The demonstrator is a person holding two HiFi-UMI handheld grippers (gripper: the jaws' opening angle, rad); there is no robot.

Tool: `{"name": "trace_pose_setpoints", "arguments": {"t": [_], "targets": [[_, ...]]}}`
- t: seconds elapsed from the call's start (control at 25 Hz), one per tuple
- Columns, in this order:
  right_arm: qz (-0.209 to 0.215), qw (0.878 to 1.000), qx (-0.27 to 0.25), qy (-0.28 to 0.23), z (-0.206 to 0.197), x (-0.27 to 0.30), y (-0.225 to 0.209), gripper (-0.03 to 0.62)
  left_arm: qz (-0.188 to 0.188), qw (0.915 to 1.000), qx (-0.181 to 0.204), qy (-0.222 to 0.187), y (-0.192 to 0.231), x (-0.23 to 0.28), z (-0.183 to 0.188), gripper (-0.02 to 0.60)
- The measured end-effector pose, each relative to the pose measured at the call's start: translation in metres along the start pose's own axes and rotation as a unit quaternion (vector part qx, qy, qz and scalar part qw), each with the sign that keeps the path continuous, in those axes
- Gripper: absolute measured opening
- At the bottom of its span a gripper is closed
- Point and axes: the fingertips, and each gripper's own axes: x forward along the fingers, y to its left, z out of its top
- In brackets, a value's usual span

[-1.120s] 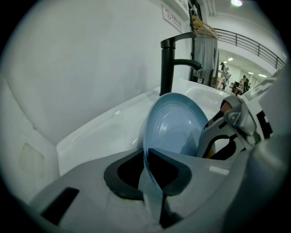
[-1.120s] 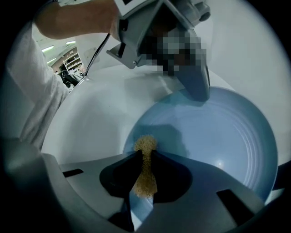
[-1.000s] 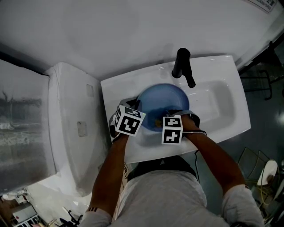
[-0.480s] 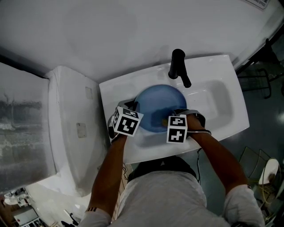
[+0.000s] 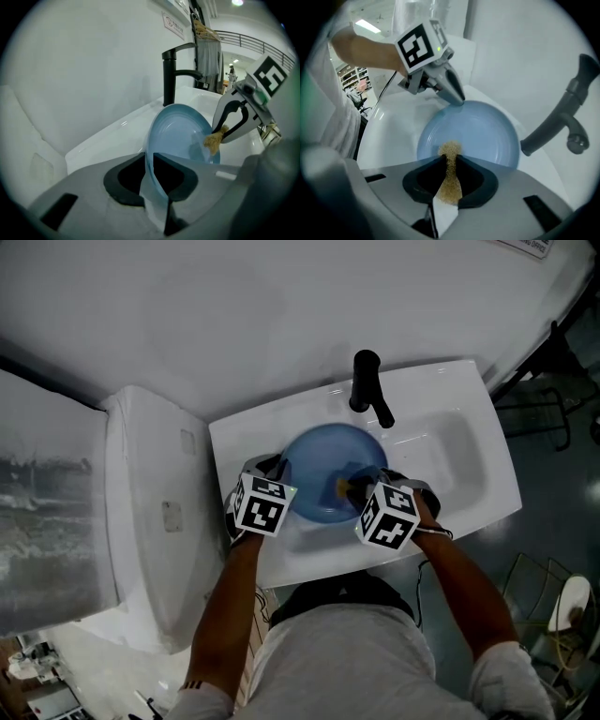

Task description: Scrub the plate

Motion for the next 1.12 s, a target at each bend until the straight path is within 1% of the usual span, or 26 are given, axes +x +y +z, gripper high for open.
{"name": "trace_pose_setpoints", "arguments": {"t": [0.12, 0.32, 0.48, 0.64, 0.8, 0.92, 1.04, 1.12], "targets": [[-0.037, 0.996, 0.052, -0.060, 0.018, -0.022, -0.014, 0.063, 0.007, 0.9998, -0.003, -0.019, 0.000, -0.010, 0.007, 0.052], [-0.084, 0.978, 0.121, -0.146, 0.043, -0.059, -0.032, 0.063, 0.015, 0.9981, -0.011, -0.058, -0.001, -0.032, 0.025, 0.052], [-0.106, 0.954, 0.184, -0.210, 0.054, -0.086, -0.043, 0.063, 0.019, 0.9947, -0.016, -0.100, -0.002, -0.054, 0.043, 0.052], [-0.109, 0.925, 0.235, -0.279, 0.063, -0.110, -0.052, 0.063, 0.018, 0.9887, -0.024, -0.147, -0.005, -0.078, 0.061, 0.052], [-0.100, 0.899, 0.264, -0.336, 0.074, -0.128, -0.053, 0.063, 0.012, 0.9820, -0.030, -0.186, -0.010, -0.103, 0.076, 0.052], [-0.097, 0.881, 0.275, -0.372, 0.083, -0.142, -0.051, 0.063, 0.003, 0.9758, -0.033, -0.216, -0.017, -0.121, 0.086, 0.052], [-0.093, 0.866, 0.274, -0.407, 0.093, -0.159, -0.048, 0.063, -0.012, 0.9669, -0.032, -0.253, -0.026, -0.136, 0.097, 0.051], [-0.096, 0.859, 0.270, -0.425, 0.098, -0.169, -0.047, 0.063, -0.024, 0.9589, -0.034, -0.281, -0.031, -0.147, 0.104, 0.051]]}}
